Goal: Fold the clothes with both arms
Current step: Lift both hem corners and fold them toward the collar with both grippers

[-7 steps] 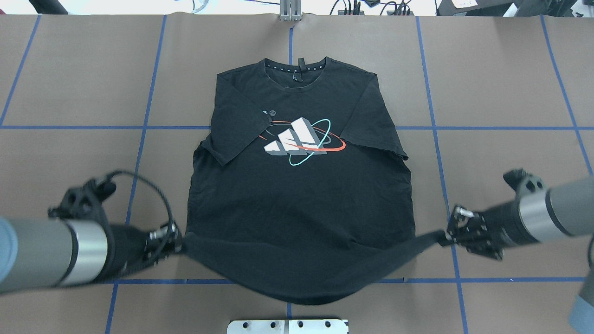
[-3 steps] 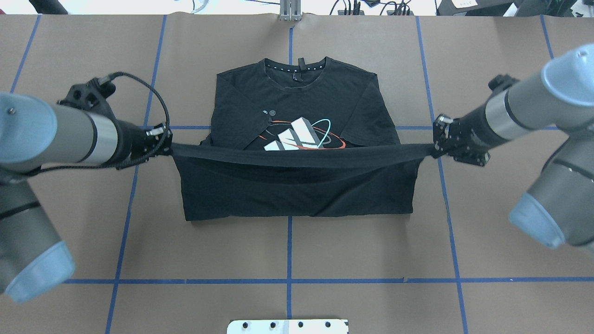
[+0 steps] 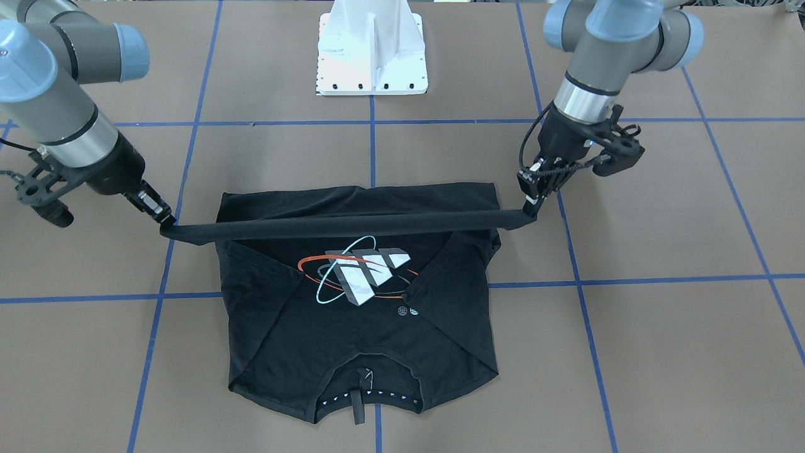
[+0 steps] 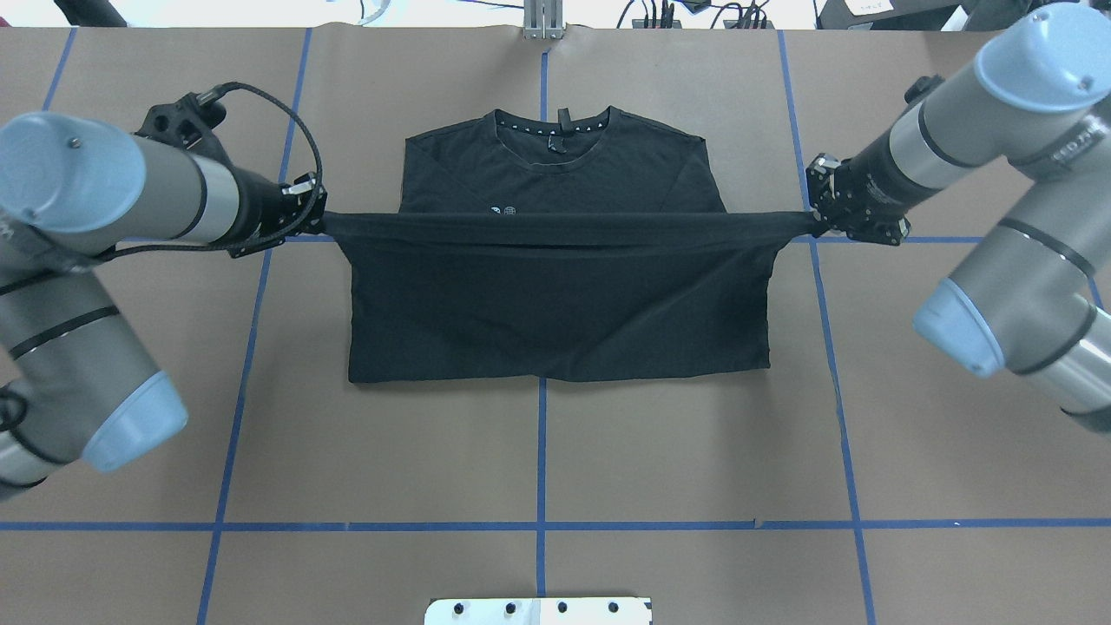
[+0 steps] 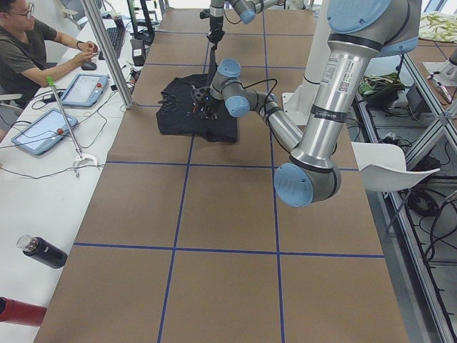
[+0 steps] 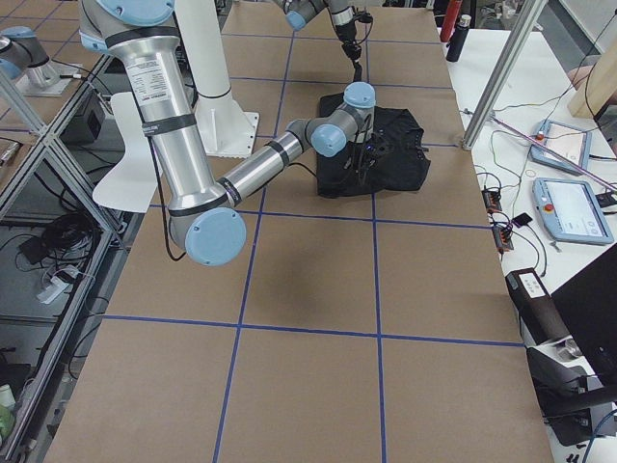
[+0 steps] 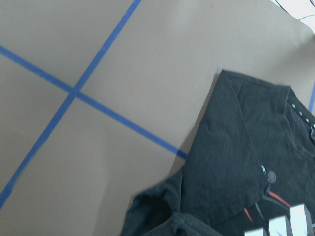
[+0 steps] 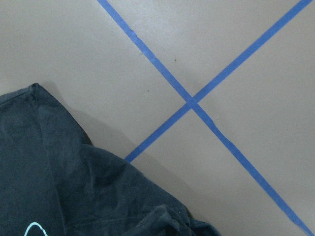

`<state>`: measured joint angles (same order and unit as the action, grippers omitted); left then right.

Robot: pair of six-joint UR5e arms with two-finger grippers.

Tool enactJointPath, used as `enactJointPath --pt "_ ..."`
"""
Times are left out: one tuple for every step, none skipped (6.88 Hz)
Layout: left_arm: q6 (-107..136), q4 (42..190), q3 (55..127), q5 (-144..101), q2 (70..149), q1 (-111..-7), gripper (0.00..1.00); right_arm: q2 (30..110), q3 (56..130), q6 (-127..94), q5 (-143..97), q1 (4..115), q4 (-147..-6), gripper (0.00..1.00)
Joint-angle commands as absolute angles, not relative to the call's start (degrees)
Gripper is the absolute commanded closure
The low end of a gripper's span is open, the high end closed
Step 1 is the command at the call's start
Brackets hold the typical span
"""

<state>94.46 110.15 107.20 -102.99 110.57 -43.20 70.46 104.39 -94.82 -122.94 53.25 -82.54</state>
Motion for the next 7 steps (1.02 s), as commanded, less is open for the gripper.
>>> enactJointPath --pt "94.4 115.81 97.78 -102.92 114.95 -45.6 1.0 63.93 96.46 -93.35 -122.78 55.54 -82.62 1.0" --pt "94.39 118.19 94.6 -102.92 116.35 -46.75 1.0 61.46 92.41 -91.43 -122.44 55.89 -82.53 1.0" --pt "94.48 119.95 89.35 -102.75 119.59 -46.67 1.0 59.52 88.72 -89.67 -122.26 55.81 -82.09 1.0" --pt "94.66 123.71 85.56 -102.66 120.75 -46.67 1.0 56.8 85.03 -89.21 -121.47 55.55 -82.0 1.0" --pt "94.75 125.92 83.6 -102.57 120.85 -46.67 1.0 55.12 83.08 -89.3 -120.68 54.76 -82.0 1.0" --pt "94.66 127.25 82.02 -102.39 121.02 -46.58 1.0 55.02 82.1 -89.12 -120.24 54.41 -81.91 1.0" --pt "94.75 130.57 79.57 -102.31 121.03 -46.58 1.0 54.06 79.91 -89.21 -118.06 53.53 -80.43 1.0"
